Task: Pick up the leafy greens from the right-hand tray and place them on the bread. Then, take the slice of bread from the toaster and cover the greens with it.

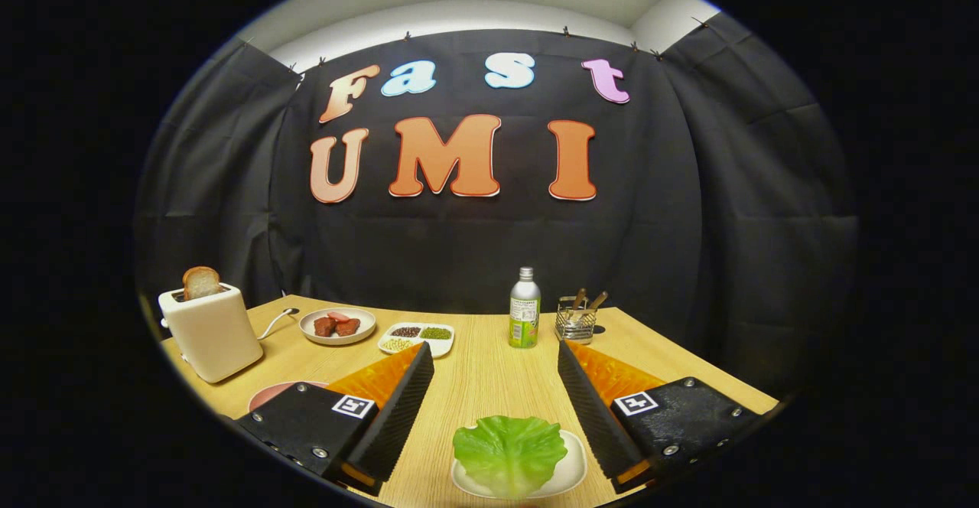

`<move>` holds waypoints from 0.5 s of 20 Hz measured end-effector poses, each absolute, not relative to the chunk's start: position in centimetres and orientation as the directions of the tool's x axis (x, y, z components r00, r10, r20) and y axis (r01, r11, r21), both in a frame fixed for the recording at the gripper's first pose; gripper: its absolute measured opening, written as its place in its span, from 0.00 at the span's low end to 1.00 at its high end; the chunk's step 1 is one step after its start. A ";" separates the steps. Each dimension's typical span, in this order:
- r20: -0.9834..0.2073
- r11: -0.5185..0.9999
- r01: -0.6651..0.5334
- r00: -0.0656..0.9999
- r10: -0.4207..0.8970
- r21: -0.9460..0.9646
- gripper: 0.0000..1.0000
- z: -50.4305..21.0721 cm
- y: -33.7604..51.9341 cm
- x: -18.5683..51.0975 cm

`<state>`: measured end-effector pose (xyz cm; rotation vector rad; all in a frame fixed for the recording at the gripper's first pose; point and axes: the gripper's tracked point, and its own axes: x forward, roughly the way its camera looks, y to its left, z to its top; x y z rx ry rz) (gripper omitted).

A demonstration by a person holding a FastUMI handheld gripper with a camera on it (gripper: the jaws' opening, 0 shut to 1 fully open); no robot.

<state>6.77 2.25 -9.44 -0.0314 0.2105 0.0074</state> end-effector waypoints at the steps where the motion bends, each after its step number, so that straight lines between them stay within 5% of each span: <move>1: -0.217 1.000 -0.006 0.976 0.001 -0.025 0.98 -9.7 2.0 7.0; 10: -0.230 0.999 0.040 0.973 -0.037 0.008 0.98 -9.6 -0.7 8.8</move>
